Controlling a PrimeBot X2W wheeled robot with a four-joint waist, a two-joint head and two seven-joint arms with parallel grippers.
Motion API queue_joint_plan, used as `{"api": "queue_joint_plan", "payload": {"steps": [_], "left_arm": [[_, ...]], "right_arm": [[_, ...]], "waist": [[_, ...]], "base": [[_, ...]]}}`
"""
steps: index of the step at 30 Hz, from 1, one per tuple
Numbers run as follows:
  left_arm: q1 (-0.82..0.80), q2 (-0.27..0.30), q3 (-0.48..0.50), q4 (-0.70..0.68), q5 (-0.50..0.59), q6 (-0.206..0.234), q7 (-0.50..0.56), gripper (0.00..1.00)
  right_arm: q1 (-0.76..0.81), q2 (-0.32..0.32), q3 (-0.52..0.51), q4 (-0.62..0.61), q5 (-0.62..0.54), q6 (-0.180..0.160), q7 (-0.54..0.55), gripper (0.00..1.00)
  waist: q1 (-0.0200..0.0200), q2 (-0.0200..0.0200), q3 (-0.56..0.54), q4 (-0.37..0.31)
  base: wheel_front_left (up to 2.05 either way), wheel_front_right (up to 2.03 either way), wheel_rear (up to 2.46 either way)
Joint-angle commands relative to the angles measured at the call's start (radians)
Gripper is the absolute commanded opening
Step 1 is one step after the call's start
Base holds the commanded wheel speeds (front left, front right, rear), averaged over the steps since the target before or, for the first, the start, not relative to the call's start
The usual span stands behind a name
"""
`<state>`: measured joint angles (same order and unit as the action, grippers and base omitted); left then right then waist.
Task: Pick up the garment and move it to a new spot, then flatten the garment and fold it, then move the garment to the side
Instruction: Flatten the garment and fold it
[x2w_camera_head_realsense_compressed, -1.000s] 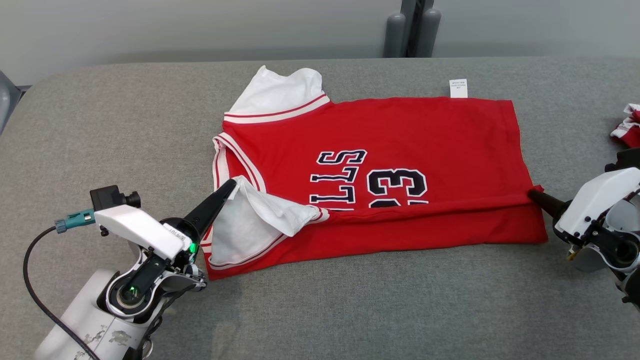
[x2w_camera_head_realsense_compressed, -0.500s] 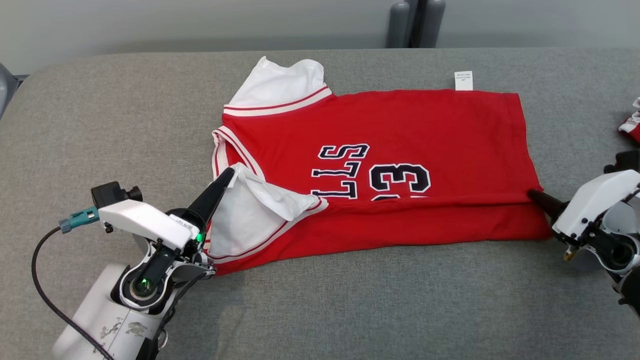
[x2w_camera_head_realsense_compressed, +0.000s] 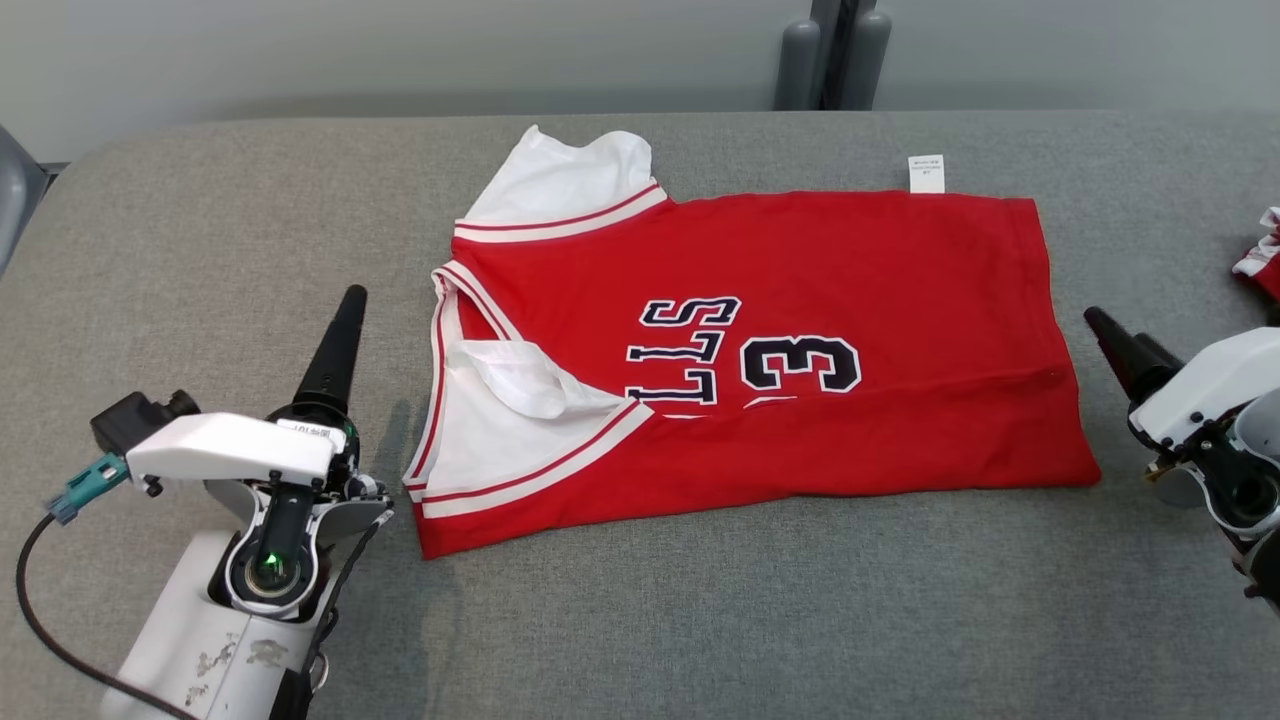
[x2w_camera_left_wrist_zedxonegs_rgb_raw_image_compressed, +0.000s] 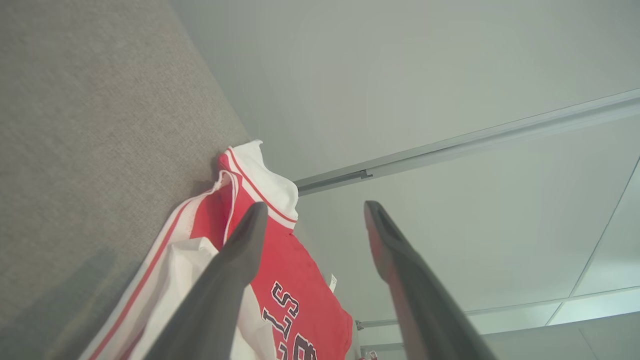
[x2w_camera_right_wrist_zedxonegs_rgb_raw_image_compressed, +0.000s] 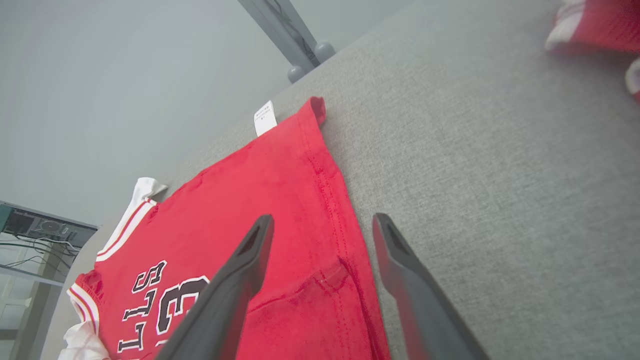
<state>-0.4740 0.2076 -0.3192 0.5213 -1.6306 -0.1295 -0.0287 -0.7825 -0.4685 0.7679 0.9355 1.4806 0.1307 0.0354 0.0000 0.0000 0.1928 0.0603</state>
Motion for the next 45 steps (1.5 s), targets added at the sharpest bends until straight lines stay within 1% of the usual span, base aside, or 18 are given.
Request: {"api": "queue_joint_plan", "payload": {"steps": [1, 5, 6, 9, 11, 12, 13, 15, 18, 21, 25, 29, 34, 38, 42, 45], "left_arm": [[0.019, 0.007, 0.006, -0.016, 0.034, -0.002, -0.039, 1.00], [0.059, 0.006, 0.003, -0.056, 0.120, -0.002, -0.166, 1.00], [0.059, 0.006, 0.003, -0.056, 0.120, -0.002, -0.166, 1.00], [0.097, -0.002, 0.005, -0.067, 0.198, -0.002, -0.222, 1.00], [0.120, -0.011, 0.013, -0.063, 0.269, -0.002, -0.234, 1.00], [0.128, -0.013, 0.037, -0.060, 0.326, -0.002, -0.235, 1.00], [0.142, -0.022, 0.067, -0.055, 0.387, -0.002, -0.236, 1.00], [0.175, -0.065, 0.125, -0.035, 0.495, -0.002, -0.235, 1.00], [0.206, -0.096, 0.177, -0.008, 0.681, -0.002, -0.235, 1.00], [0.236, -0.127, 0.197, 0.025, 0.824, -0.002, -0.235, 1.00], [0.247, -0.148, 0.185, 0.089, 0.940, -0.002, -0.235, 1.00], [0.230, -0.152, 0.140, 0.170, 0.965, -0.002, -0.235, 1.00], [0.198, -0.154, 0.101, 0.253, 0.966, -0.001, -0.235, 1.00], [0.168, -0.154, 0.046, 0.310, 0.899, -0.001, -0.236, 1.00], [0.138, -0.154, 0.017, 0.376, 0.919, 0.002, -0.235, 1.00], [0.119, -0.154, -0.005, 0.414, 0.912, 0.003, -0.233, 1.00]], "right_arm": [[0.025, -0.014, 0.006, -0.019, -0.025, 0.000, -0.055, 1.00], [0.067, -0.032, 0.026, -0.067, -0.080, 0.000, -0.212, 1.00], [0.067, -0.032, 0.026, -0.067, -0.080, 0.000, -0.212, 1.00], [0.114, -0.025, 0.031, -0.086, -0.109, 0.000, -0.281, 1.00], [0.141, -0.024, 0.028, -0.089, -0.146, 0.000, -0.298, 1.00], [0.156, -0.022, 0.019, -0.090, -0.164, 0.000, -0.302, 1.00], [0.161, -0.023, -0.014, -0.094, -0.192, 0.000, -0.304, 1.00], [0.200, -0.004, -0.074, -0.105, -0.253, 0.000, -0.302, 1.00], [0.264, 0.027, -0.161, -0.112, -0.342, 0.000, -0.302, 1.00], [0.311, 0.066, -0.244, -0.104, -0.402, 0.000, -0.302, 1.00], [0.355, 0.104, -0.310, -0.087, -0.464, 0.000, -0.302, 1.00], [0.363, 0.137, -0.341, -0.049, -0.469, 0.000, -0.302, 1.00], [0.345, 0.147, -0.336, -0.024, -0.485, 0.000, -0.302, 1.00], [0.331, 0.158, -0.311, -0.005, -0.486, 0.000, -0.302, 1.00], [0.312, 0.161, -0.283, 0.009, -0.474, 0.000, -0.302, 1.00], [0.301, 0.160, -0.274, 0.020, -0.466, 0.000, -0.302, 1.00]], "waist": [[0.0000, 0.0000, -0.010, 0.001], [0.0000, 0.0000, -0.041, 0.001], [0.0000, 0.0000, -0.041, 0.001], [0.0000, 0.0000, -0.068, -0.002], [0.0000, 0.0000, -0.085, -0.003], [0.0000, 0.0000, -0.093, -0.002], [0.0000, 0.0000, -0.100, -0.003], [0.0000, 0.0000, -0.108, -0.005], [0.0000, 0.0000, -0.119, -0.008], [0.0000, 0.0000, -0.126, -0.009], [0.0000, 0.0000, -0.125, -0.010], [0.0000, 0.0000, -0.117, -0.010], [0.0000, 0.0000, -0.101, -0.012], [0.0000, 0.0000, -0.085, -0.013], [0.0000, 0.0000, -0.072, -0.015], [0.0000, 0.0000, -0.064, -0.016]], "base": [[0.00, 0.00, 0.00], [0.00, 0.00, 0.00], [0.00, 0.00, 0.00], [0.00, 0.00, 0.00], [0.00, 0.00, 0.00], [0.00, 0.00, 0.00], [0.00, 0.00, 0.00], [0.00, 0.00, 0.00], [0.00, 0.00, 0.00], [0.00, 0.00, 0.00], [0.00, 0.00, 0.00], [0.00, 0.00, 0.00], [0.00, 0.00, 0.00], [0.00, 0.00, 0.00], [0.00, 0.00, 0.00], [0.00, 0.00, 0.00]]}}
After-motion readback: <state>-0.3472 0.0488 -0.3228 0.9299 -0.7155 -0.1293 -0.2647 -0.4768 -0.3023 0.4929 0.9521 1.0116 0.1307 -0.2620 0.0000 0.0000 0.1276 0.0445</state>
